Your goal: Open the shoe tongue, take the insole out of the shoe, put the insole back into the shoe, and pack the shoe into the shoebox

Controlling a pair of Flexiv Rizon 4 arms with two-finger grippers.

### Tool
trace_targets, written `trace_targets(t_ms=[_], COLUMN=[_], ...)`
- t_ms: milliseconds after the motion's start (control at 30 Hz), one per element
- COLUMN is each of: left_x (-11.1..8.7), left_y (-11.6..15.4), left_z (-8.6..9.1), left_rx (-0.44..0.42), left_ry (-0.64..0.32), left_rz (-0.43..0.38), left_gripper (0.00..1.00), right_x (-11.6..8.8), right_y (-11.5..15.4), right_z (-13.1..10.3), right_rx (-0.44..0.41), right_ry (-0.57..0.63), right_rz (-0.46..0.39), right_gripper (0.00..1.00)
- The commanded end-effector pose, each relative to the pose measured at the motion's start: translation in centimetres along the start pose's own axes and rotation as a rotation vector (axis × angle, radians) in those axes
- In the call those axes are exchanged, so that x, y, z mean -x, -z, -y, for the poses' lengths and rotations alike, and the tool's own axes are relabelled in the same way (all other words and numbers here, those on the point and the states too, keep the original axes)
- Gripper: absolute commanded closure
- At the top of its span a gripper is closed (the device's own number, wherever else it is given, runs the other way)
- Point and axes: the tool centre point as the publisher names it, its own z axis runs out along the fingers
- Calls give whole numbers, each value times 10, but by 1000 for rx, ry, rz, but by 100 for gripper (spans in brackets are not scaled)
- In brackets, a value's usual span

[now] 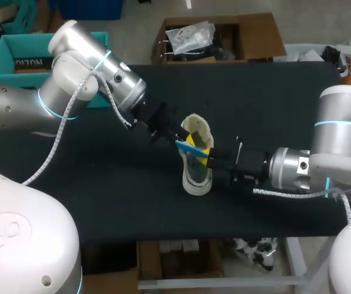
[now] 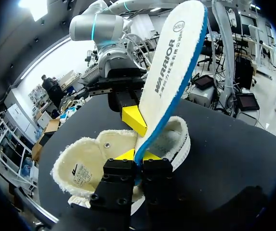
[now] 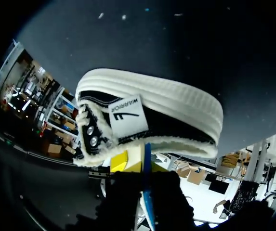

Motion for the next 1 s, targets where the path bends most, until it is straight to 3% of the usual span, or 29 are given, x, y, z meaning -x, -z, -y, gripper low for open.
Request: trace_targets(t_ms=[33, 200, 233, 267, 333, 500, 567, 733, 833, 900, 933, 1000], left_x=[4, 0, 0, -2, -6, -13, -14, -16, -15, -15, -15, -15], left_y=[-5, -2, 0, 2, 5, 12, 12, 7, 3, 1, 1, -2], left_z=[-6, -5, -4, -2, 3, 15, 18, 27, 32, 34, 34, 34], left_rx=[-13, -29, -34, -47, -55, -87, -88, -100, -104, -106, -105, -91], left_ry=[3, 13, 14, 12, 4, -20, -26, -38, -50, -54, -56, -60], left_rz=[-5, -6, -5, -4, -1, 1, -1, -7, -4, -1, 0, -1], left_gripper=[100, 100, 88, 67, 56, 58, 63, 57, 61, 81, 98, 100], right_x=[-2, -6, -7, -7, -8, -9, -9, -9, -9, -9, -8, -6], right_y=[-2, 1, 0, 0, 0, 2, 2, 1, 0, 0, -1, 0], right_z=[-11, -19, -20, -21, -23, -26, -27, -27, -27, -26, -26, -24], right_rx=[-23, -22, -21, -21, -13, -8, -11, -13, -11, -11, -12, -14], right_ry=[-8, -19, -20, -21, -25, -29, -29, -27, -27, -26, -26, -25], right_rz=[-9, -11, -11, -11, -11, -14, -14, -11, -7, -6, -5, -4], right_gripper=[100, 100, 100, 100, 100, 100, 100, 100, 100, 100, 100, 100])
